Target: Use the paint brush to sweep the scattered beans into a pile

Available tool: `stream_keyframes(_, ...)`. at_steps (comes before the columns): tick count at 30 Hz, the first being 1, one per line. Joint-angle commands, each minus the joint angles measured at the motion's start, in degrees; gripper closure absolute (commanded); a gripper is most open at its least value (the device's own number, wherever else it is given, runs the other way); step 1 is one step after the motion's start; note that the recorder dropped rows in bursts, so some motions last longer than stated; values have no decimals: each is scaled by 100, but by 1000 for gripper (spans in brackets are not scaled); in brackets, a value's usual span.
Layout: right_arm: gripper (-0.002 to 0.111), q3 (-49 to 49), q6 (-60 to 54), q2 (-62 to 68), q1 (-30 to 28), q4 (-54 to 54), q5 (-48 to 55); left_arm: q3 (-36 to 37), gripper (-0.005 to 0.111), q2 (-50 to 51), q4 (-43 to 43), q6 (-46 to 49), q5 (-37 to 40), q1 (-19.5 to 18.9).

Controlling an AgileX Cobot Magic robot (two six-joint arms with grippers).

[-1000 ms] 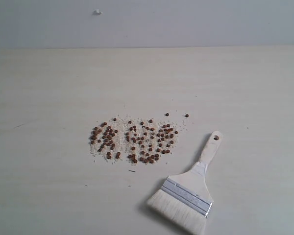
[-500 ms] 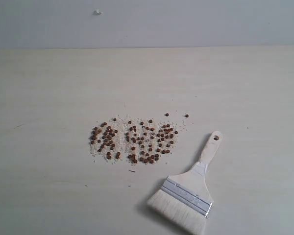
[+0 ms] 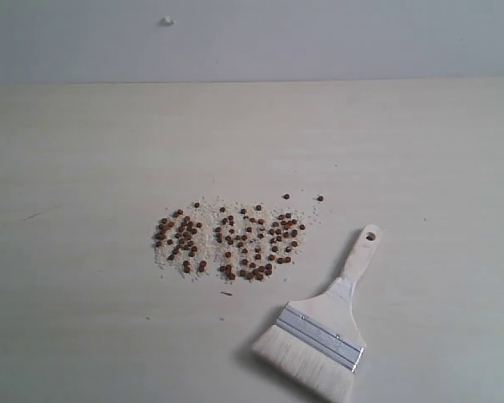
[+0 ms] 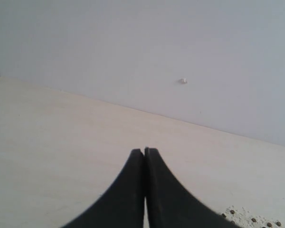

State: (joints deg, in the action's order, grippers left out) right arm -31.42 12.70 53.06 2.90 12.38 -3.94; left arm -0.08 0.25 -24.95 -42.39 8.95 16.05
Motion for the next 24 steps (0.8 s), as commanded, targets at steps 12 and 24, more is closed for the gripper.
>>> stream_keyframes(12,108,-2422,-550,2811,-22,-558,2759,8,107,-25,39,24,-28,-11)
stream_keyframes(24,108,-3712,-443,3639,-22,-1660,5946,8,107,-25,39,24,-28,-11)
